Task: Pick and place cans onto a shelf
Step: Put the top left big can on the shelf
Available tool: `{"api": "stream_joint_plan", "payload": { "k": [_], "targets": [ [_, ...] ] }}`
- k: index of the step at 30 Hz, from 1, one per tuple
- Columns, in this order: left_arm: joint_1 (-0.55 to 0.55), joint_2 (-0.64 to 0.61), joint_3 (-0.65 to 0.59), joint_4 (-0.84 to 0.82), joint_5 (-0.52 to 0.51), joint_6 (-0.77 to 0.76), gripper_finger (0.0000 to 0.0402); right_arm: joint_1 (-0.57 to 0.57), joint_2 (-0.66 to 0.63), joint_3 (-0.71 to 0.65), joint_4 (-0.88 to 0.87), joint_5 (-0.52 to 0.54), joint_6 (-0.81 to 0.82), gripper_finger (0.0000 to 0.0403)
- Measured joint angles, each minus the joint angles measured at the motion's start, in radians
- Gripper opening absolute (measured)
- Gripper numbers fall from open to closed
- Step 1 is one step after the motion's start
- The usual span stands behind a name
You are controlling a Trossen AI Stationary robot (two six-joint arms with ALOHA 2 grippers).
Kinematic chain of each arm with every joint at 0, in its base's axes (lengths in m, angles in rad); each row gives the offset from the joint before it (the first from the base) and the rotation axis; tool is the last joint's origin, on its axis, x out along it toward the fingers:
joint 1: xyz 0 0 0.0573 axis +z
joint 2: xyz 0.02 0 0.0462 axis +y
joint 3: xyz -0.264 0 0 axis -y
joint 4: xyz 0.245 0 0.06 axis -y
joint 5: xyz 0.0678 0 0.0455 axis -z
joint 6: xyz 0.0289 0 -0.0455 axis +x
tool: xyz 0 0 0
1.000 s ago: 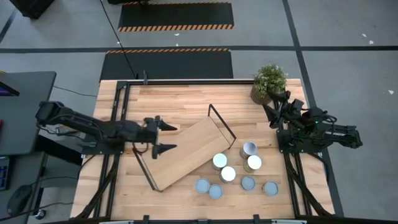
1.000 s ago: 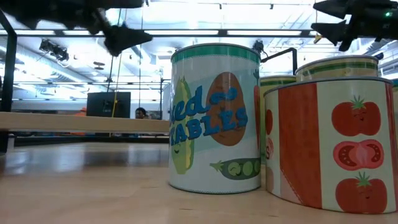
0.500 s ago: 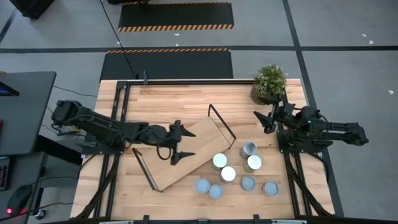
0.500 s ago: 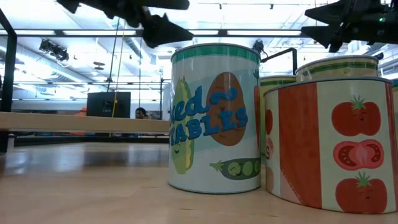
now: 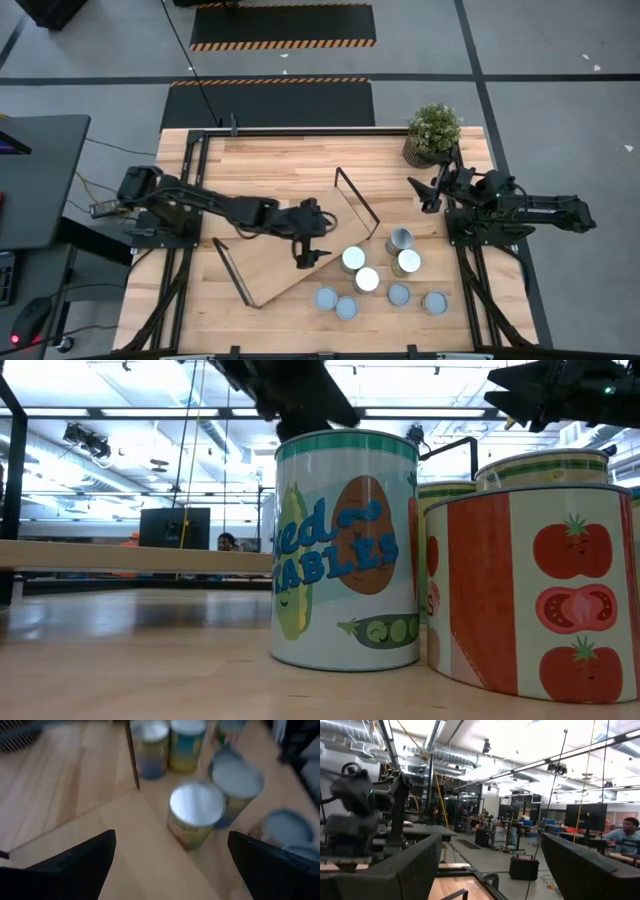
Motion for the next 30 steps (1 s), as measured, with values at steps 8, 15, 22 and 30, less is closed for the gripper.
{"api": "stream_joint_plan", "payload": {
  "k": [8, 15, 22, 30],
  "targets": [
    [-0.003, 0.098, 0.081, -0.114, 0.014, 0.107, 0.0392, 0.0, 0.001, 0.0, -0.005, 0.0, -0.001, 0.0348],
    [0.009, 0.169, 0.081, -0.056, 0.068, 0.103, 0.0392, 0.0, 0.01, 0.0, 0.005, 0.0, -0.001, 0.0348],
    [0.028, 0.234, 0.082, 0.077, 0.159, 0.128, 0.0392, 0.0, 0.013, 0.0, 0.01, -0.001, 0.001, 0.0348],
    [0.034, 0.28, 0.081, 0.205, 0.2, 0.169, 0.0392, 0.0, 0.013, 0.0, 0.012, -0.005, 0.001, 0.0348]
  ]
}}
